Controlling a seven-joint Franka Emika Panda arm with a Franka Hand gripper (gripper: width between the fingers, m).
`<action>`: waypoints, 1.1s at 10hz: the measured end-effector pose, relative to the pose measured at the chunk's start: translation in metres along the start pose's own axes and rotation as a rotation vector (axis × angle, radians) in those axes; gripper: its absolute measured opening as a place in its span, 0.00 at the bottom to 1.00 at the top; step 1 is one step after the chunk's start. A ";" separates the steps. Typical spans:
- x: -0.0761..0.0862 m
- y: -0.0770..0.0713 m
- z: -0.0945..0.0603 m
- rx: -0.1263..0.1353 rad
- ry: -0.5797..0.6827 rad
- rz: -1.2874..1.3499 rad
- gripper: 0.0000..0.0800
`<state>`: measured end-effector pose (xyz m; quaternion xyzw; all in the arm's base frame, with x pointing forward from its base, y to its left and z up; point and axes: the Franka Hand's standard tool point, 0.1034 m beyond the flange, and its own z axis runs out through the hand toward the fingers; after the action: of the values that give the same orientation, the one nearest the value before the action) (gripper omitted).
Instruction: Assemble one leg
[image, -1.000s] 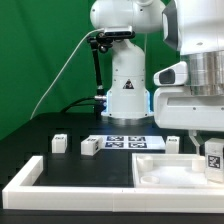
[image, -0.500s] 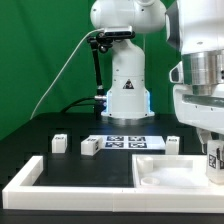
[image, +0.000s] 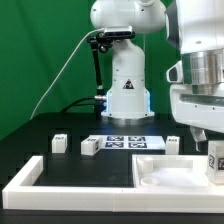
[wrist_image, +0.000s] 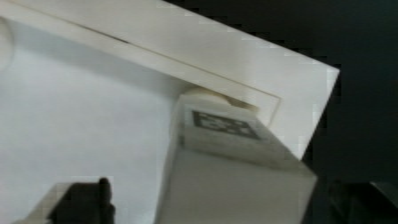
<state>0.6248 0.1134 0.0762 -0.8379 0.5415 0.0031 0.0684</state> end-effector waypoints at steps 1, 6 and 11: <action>-0.001 -0.002 -0.002 -0.001 0.000 -0.109 0.80; -0.012 -0.005 0.000 -0.039 0.020 -0.696 0.81; -0.007 -0.004 0.000 -0.062 0.033 -1.176 0.81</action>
Offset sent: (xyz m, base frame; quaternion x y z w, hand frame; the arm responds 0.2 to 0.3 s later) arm 0.0007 0.0140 0.0033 -0.0485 0.0195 -0.2341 0.9708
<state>0.6252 0.1216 0.0768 -0.9991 -0.0135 -0.0324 0.0257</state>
